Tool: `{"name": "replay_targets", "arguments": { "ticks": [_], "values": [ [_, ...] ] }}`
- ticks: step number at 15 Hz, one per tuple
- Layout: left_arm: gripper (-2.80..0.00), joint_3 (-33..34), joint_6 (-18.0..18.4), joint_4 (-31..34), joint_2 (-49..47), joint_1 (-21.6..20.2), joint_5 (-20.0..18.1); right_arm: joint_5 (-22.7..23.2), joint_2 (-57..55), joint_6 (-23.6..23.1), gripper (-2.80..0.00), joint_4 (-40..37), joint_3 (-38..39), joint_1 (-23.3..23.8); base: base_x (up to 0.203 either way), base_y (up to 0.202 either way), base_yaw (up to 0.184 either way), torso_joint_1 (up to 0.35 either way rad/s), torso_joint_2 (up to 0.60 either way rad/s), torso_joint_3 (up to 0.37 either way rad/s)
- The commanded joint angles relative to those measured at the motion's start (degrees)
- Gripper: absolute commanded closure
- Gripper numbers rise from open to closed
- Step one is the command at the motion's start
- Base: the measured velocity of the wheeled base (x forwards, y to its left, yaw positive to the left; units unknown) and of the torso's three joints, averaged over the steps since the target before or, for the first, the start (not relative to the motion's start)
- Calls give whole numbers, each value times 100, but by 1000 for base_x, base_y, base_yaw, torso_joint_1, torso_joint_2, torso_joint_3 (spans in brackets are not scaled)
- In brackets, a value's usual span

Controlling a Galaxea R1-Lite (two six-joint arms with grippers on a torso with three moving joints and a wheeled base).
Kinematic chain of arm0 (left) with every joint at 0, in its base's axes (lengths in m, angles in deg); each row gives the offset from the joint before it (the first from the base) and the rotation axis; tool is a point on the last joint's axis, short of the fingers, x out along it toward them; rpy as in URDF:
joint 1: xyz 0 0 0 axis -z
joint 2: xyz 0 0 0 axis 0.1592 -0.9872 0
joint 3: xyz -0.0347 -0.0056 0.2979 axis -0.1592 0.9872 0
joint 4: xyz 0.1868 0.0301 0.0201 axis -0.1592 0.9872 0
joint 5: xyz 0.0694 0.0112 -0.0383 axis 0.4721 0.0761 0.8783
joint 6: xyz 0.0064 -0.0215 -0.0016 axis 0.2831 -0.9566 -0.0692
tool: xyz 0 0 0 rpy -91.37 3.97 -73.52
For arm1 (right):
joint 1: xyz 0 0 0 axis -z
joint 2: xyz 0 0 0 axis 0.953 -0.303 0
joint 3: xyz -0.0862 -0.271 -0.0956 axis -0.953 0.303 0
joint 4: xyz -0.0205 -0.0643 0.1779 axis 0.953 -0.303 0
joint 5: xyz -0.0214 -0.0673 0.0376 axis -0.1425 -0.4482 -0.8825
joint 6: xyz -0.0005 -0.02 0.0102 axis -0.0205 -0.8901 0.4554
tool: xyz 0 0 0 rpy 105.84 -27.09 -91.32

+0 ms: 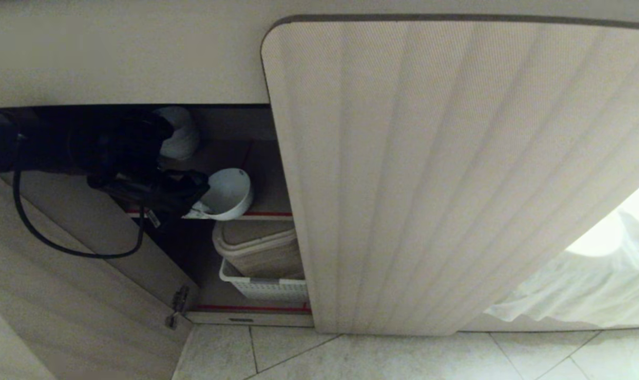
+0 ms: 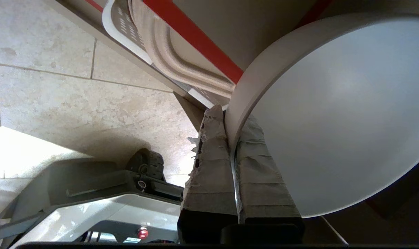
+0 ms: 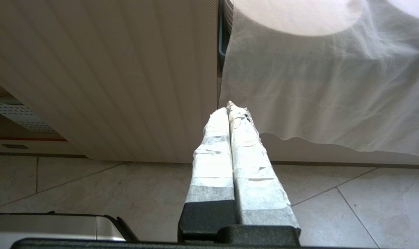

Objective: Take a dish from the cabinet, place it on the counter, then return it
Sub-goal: Put it back into the cabinet

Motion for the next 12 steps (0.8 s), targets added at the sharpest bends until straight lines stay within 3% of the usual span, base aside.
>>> {"name": "replay_targets", "arguments": {
  "ticks": [1, 12],
  "values": [
    [0, -184, -32, 9, -146, -11, 12, 0, 0, 2, 0, 2, 0, 3, 0, 0, 0, 0, 0, 0],
    [0, -502, -41, -376, -337, -52, 355, -3, 2, -3, 0, 2, 0, -4, 0, 0, 0, 0, 0, 0]
  ]
}}
